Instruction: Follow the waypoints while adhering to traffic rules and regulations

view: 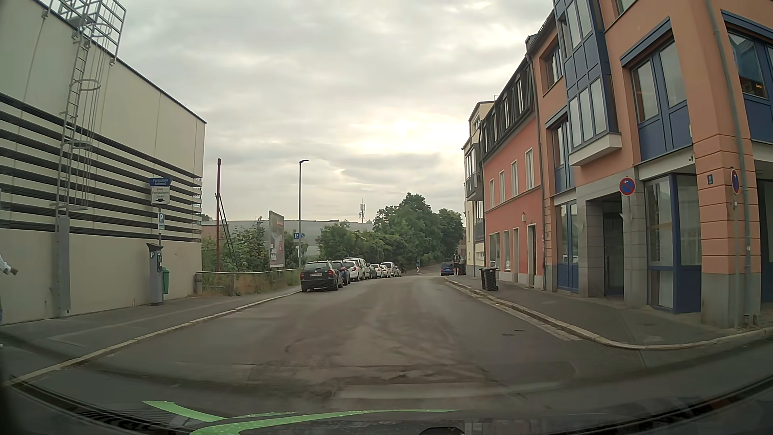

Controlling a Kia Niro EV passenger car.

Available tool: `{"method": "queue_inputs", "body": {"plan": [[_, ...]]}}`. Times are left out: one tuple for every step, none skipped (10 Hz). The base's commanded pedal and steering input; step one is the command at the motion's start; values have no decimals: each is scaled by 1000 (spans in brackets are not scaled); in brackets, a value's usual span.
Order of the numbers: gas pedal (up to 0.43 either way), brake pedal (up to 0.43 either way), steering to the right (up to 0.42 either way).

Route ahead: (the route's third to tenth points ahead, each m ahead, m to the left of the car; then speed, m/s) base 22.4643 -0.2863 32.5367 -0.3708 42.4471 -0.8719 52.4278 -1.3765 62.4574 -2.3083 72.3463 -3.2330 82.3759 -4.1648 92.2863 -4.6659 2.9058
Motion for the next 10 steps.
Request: {"method": "queue_inputs", "body": {"plan": [[378,0,-4],[378,0,-4],[378,0,-4],[370,0,-4],[370,0,-4],[370,0,-4],[370,0,-4],[370,0,-4],[358,0,-4],[319,0,0]]}}
